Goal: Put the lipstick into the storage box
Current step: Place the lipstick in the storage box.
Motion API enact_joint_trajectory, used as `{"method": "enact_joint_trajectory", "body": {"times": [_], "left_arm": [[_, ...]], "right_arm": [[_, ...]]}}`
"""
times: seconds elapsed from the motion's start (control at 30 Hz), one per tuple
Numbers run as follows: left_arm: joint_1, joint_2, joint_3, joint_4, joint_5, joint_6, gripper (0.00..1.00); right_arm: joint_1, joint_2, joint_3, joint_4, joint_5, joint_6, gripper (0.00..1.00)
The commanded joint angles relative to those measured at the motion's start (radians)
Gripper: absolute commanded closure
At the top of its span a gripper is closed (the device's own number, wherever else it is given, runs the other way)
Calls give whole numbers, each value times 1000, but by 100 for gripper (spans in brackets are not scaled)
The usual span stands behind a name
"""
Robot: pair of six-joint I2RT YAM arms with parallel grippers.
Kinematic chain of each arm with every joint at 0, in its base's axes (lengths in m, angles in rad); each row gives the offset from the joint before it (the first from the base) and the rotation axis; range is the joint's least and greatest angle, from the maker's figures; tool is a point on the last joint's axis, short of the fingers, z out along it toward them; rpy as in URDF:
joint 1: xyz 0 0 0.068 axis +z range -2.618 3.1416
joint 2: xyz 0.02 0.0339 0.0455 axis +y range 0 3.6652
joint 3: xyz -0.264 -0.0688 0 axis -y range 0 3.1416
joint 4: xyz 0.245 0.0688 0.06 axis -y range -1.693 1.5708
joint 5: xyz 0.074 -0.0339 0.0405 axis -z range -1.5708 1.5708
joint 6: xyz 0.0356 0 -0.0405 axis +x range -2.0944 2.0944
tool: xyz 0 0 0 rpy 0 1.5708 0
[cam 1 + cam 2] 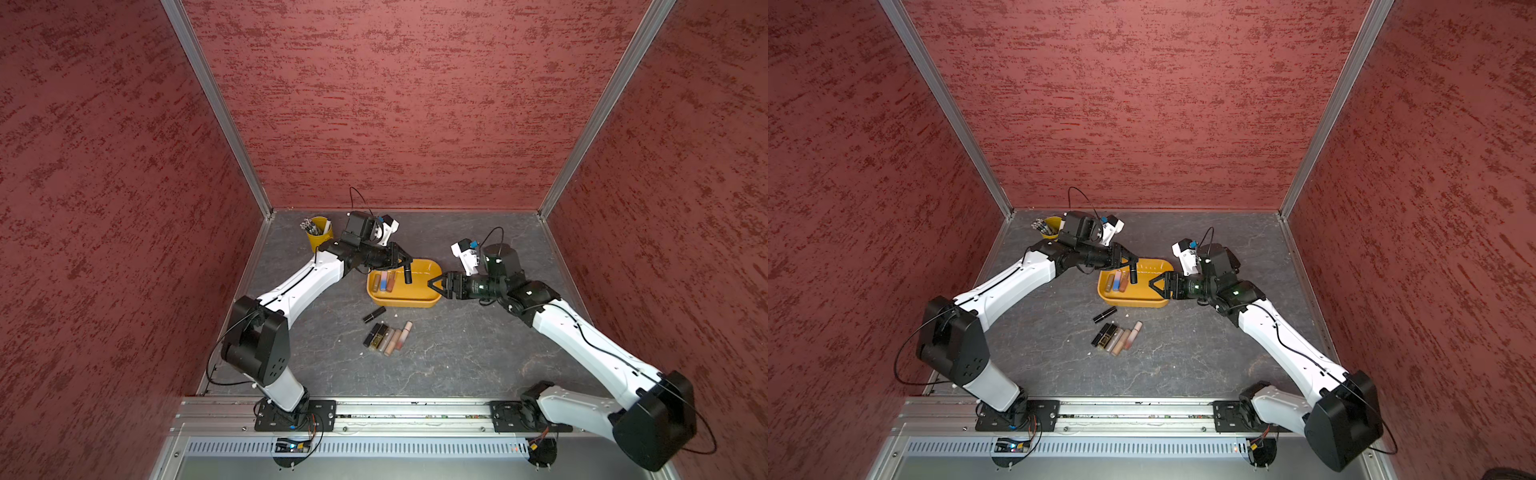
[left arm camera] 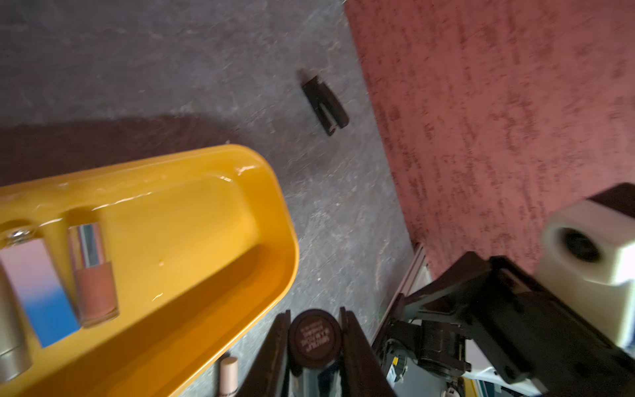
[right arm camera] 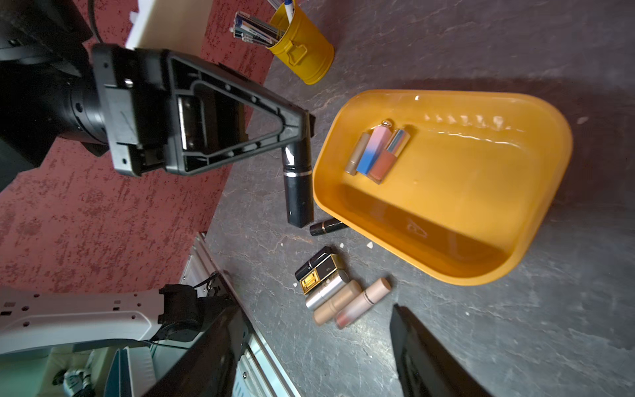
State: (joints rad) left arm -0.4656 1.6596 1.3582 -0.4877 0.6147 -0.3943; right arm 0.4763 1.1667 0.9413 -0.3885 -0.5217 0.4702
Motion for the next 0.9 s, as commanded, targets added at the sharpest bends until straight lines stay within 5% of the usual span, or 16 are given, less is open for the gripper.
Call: {"method": "enact_joint_trajectory", "body": {"times": [0.0, 0.33, 0.87], "left_arm": [[-23, 34, 74, -133, -100, 87, 84], [-60, 177, 242, -290, -299, 177, 84], [-82, 410, 431, -397, -434, 218, 83]], "right_arm": [[-6, -36, -20, -10, 70, -50, 27], [1, -107, -202, 228, 68, -188, 22], [13, -57, -186, 194, 95, -281, 22]]}}
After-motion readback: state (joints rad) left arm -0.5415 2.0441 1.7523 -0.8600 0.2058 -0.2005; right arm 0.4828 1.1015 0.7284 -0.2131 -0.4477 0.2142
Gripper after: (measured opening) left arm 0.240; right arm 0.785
